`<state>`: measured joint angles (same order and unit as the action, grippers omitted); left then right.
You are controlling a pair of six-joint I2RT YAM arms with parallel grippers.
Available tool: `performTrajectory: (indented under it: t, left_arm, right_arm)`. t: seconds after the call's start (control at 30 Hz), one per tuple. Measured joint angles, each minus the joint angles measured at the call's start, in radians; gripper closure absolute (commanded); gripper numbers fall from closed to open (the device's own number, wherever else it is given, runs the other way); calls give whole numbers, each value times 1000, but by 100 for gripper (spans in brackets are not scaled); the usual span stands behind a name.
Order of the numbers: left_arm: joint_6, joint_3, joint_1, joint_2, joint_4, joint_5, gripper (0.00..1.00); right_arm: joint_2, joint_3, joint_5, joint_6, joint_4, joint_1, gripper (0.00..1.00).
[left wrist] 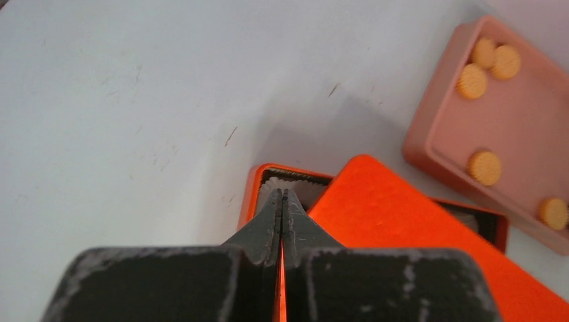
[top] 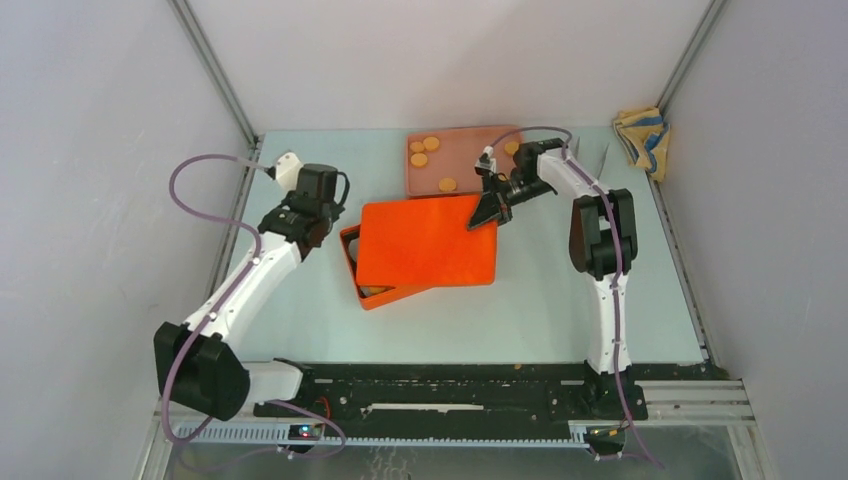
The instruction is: Pack the cookies
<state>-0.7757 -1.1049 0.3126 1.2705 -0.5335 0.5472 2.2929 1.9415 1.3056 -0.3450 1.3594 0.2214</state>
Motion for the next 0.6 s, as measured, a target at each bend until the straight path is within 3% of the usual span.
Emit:
performTrajectory:
  t: [0.3, 0.6]
  left_arm:
    - [0, 78, 34, 49, -9, -31, 100]
    - [-2, 139, 50, 35, 7, -129, 100]
  right_arm:
    - [-27, -133, 3, 125, -156, -76, 100]
    - [-47, -178, -7, 332, -394, 92, 100]
